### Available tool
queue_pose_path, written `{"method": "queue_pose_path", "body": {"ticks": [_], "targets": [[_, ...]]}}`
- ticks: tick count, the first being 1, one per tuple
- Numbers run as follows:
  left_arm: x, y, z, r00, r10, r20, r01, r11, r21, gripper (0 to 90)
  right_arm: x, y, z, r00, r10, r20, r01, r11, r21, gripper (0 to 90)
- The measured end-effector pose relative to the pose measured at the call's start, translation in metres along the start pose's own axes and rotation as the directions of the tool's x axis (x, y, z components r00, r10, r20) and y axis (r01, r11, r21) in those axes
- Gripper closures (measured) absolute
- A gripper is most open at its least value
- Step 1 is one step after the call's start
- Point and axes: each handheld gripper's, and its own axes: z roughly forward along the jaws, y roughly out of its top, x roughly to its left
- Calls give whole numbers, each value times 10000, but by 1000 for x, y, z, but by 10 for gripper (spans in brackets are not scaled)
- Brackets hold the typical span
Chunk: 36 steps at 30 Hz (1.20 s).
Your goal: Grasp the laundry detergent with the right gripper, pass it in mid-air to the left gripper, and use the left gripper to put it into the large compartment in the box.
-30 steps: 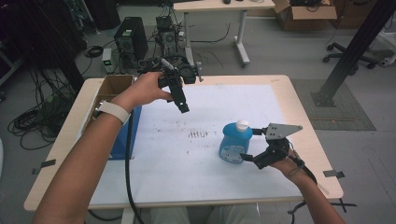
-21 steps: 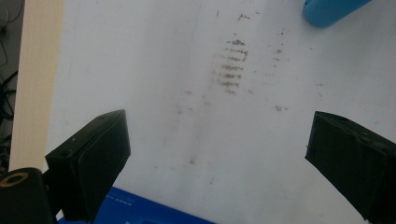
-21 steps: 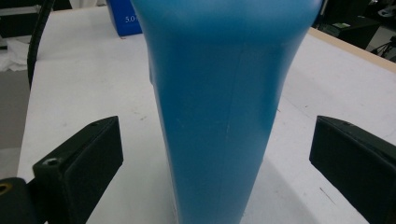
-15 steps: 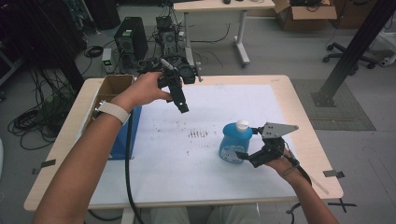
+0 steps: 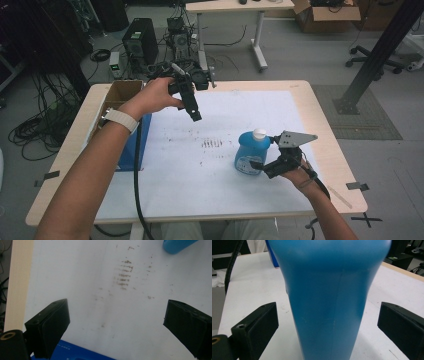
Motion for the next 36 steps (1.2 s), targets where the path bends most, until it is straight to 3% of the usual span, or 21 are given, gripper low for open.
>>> {"method": "queue_pose_path", "body": {"ticks": [36], "targets": [[0,0,1,10000,-25,14,25,10000,39,68,1,-3,0,9999,-52,-98,49,9997,-243,183]]}}
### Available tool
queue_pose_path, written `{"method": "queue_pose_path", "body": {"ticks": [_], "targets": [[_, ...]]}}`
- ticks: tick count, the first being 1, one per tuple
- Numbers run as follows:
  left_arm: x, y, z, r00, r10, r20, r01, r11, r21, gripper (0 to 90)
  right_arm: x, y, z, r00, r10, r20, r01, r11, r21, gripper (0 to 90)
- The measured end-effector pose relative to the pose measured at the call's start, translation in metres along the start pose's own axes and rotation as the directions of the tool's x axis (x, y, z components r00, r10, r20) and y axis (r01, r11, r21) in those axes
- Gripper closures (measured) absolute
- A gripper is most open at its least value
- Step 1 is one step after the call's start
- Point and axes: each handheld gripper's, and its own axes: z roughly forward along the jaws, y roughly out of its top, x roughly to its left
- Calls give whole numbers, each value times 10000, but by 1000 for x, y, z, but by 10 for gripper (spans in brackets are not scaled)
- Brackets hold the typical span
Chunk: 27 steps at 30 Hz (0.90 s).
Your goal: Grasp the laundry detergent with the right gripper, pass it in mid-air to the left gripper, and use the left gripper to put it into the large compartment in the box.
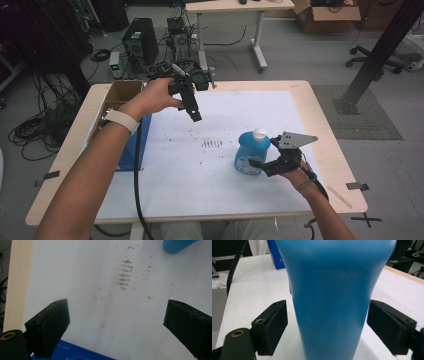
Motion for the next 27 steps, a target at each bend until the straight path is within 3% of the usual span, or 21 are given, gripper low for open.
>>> {"method": "queue_pose_path", "body": {"ticks": [23,27], "targets": [[1,-1,2,10000,-76,32,76,10000,37,68,1,0,-2,9998,-189,-94,186,9995,-263,349],[1,-1,2,10000,-54,22,54,10000,38,68,1,0,-1,9994,-298,-155,294,9992,-284,417]]}}
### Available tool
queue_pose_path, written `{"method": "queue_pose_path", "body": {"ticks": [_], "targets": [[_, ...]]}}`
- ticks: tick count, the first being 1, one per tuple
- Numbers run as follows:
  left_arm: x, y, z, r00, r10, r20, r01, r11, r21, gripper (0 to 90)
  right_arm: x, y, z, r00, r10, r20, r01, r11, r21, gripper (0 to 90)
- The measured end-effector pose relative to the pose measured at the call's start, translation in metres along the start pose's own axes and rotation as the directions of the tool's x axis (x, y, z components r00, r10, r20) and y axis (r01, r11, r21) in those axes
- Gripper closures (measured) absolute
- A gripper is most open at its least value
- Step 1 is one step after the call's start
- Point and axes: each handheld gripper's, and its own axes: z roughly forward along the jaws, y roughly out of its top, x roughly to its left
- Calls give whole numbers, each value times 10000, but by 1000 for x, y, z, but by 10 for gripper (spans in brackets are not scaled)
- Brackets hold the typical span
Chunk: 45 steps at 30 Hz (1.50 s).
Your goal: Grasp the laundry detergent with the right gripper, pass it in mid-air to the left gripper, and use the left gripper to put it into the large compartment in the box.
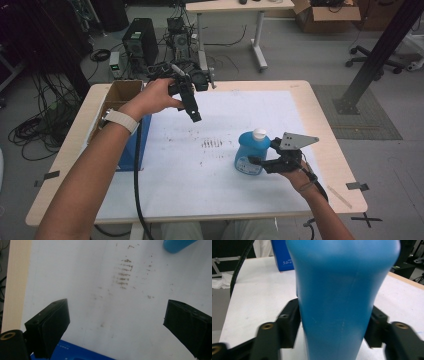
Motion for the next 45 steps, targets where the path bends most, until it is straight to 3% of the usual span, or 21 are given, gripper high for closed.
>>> {"method": "queue_pose_path", "body": {"ticks": [15,21,31,45], "targets": [[0,-1,0,10000,-72,-8,72,10000,4,70,3,3,-1,10000,-64,-7,64,9998,178,456],[-3,0,-3,10000,-9,-16,9,10000,-98,70,8,12,1,9994,-111,-341,121,9995,303,458],[-17,1,-14,9993,353,-136,-357,9990,-283,70,7,27,-5,9987,-106,-504,126,9991,401,460],[-43,0,-43,9937,988,-523,-1021,9926,-650,70,7,51,-19,9951,-169,-978,225,9982,559,461]]}}
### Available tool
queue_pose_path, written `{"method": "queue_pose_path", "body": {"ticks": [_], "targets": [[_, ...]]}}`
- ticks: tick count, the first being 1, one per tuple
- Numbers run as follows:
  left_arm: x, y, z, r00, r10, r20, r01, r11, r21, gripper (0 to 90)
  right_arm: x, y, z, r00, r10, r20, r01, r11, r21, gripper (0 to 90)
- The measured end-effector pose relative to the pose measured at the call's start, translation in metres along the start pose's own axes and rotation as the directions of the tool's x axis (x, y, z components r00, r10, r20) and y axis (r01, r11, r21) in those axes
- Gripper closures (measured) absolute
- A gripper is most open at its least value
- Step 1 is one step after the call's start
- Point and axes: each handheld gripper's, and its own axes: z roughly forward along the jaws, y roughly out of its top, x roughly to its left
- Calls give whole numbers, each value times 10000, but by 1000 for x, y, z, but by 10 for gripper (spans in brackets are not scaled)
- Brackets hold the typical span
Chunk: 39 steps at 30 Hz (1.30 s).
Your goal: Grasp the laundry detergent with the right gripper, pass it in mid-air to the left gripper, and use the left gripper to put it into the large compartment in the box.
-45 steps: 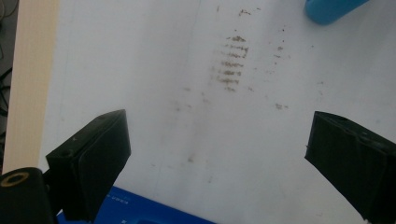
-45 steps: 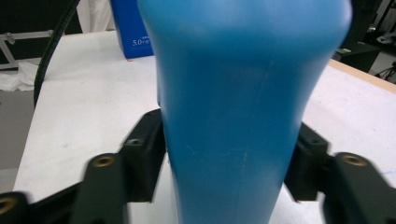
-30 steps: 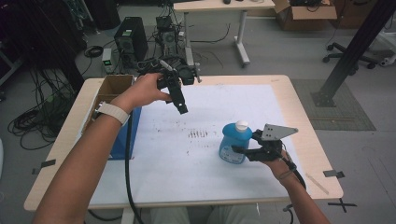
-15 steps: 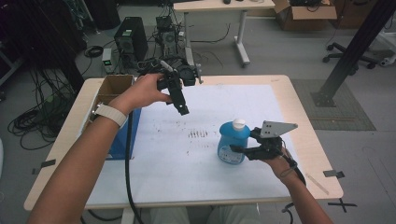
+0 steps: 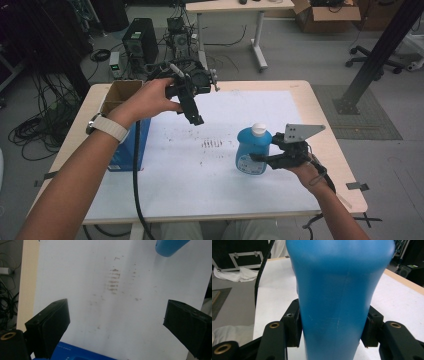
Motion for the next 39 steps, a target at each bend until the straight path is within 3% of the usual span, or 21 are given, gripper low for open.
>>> {"method": "queue_pose_path", "body": {"ticks": [8,18,31,39], "targets": [[-16,4,-21,9993,348,-98,-349,9993,-94,69,1,14,-4,9992,30,-409,-30,10000,-4,461],[-37,10,-42,9965,771,-325,-774,9970,-55,68,2,37,-7,9967,-286,-758,283,9996,-62,462],[-54,14,-57,9949,916,-428,-917,9958,-9,67,3,61,-1,9910,-621,-1186,607,9980,-155,463],[-60,12,-62,9954,926,-253,-925,9957,42,67,3,73,7,9855,-905,-1432,893,9959,-149,463]]}}
